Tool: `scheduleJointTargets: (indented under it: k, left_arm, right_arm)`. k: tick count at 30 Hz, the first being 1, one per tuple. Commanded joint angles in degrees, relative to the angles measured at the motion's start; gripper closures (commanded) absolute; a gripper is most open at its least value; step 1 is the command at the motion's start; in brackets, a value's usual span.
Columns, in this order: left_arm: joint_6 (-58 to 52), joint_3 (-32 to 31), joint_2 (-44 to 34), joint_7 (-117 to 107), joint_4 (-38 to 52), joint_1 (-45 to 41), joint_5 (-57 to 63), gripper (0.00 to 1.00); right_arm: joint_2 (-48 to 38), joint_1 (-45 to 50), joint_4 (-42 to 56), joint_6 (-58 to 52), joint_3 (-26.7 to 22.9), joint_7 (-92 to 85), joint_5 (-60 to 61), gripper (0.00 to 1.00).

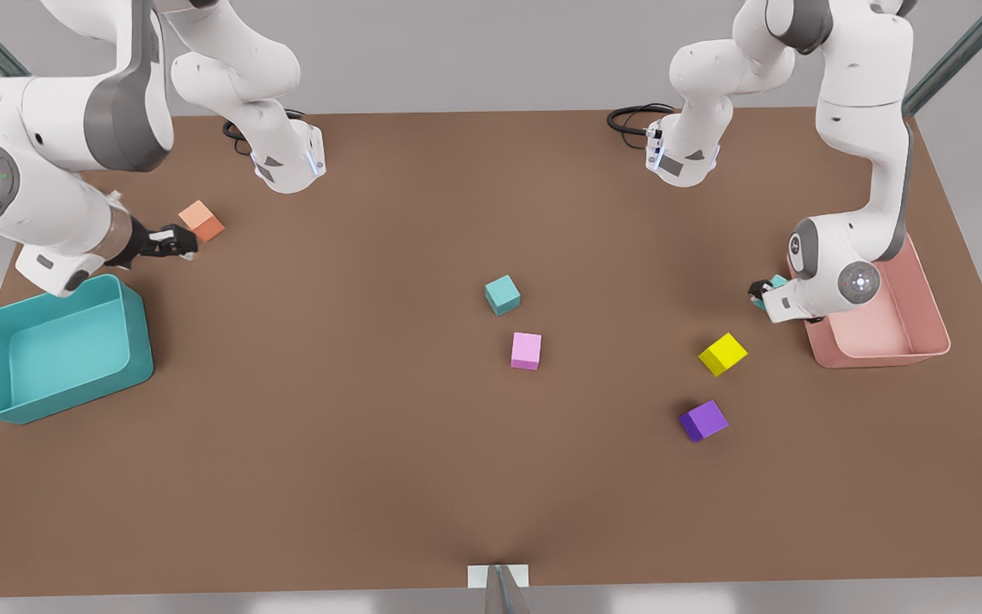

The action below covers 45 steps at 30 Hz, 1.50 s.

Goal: Stack the two blue cubes on top of each other

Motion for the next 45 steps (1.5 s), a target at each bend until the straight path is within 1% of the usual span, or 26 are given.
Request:
scheduleJointTargets:
  k: [1, 3, 7, 19, 31, 32, 33, 34, 39, 41, 42, 43, 44, 45]
  left_arm:
    - [0.07, 0.01, 0.17, -8.29, -0.01, 0.24, 0.75, 0.00]
    - [0.07, 0.01, 0.70, -7.41, -0.01, 0.68, 3.22, 0.00]
    - [-0.01, 0.01, 1.49, -2.57, -0.01, 1.56, 3.22, 0.00]
    - [-0.10, 0.09, 2.72, -2.57, -1.24, 1.38, 3.22, 0.00]
    - [-0.19, 1.94, 3.34, -2.49, -1.15, 1.21, 3.31, 0.00]
    - [-0.19, 1.94, 3.51, -2.49, -1.15, 1.12, 3.31, 0.09]
    - [-0.19, 1.94, 3.51, -2.49, -1.15, 1.12, 3.31, 0.29]
    - [-0.19, 1.94, 3.60, -2.49, -1.15, 1.12, 3.31, 0.33]
    - [-0.45, 1.94, 3.16, -2.92, -1.06, 0.24, 3.04, 0.32]
    - [-1.07, 1.94, 0.97, -5.38, -0.97, -1.86, 2.69, 0.32]
    - [-3.35, 1.94, -0.18, -5.47, -0.01, -3.01, 2.69, 0.32]
    - [-9.76, 1.94, -3.07, -5.56, 1.66, -3.71, 2.69, 0.32]
    - [-18.63, 1.94, -6.59, -8.72, 4.21, -5.73, 2.69, 0.32]
    - [-25.58, 1.85, -8.44, -13.11, 8.34, -8.72, 2.52, 0.32]
  right_arm:
    - [0.06, 0.15, 0.00, 0.06, -0.01, -5.74, -0.73, 0.00]
    - [0.15, 0.15, 0.09, -0.03, -0.01, -5.74, -0.73, 0.00]
    - [0.59, 0.15, 0.09, -0.21, -0.01, -5.74, -0.64, 0.00]
    - [1.38, 0.15, 0.18, -0.30, -0.09, -6.10, -0.64, 0.00]
    - [2.35, 0.15, 0.44, -0.30, -0.53, -6.80, -0.73, 0.00]
    - [2.35, 0.15, 0.44, -0.30, -0.53, -6.80, -0.73, 0.00]
    - [2.61, 0.15, 0.71, -0.30, -0.53, -6.89, -0.73, 0.00]
    - [2.70, 0.15, 0.79, -0.30, -0.53, -6.97, -0.82, 0.00]
    - [3.49, 0.15, 1.23, -0.39, -0.80, -8.56, -0.73, 0.00]
    - [3.49, 0.15, 1.23, -0.39, -0.80, -8.56, -0.73, 0.00]
    - [3.49, 0.15, 1.23, -0.39, -0.80, -8.56, -0.73, 0.00]
    - [3.49, 0.15, 1.23, -0.39, -0.80, -8.56, -0.64, 0.00]
    - [3.49, 0.15, 1.23, -0.39, -0.80, -8.56, -0.73, 0.00]
    - [3.49, 0.15, 1.23, -0.39, -0.80, -8.56, -0.64, 0.00]
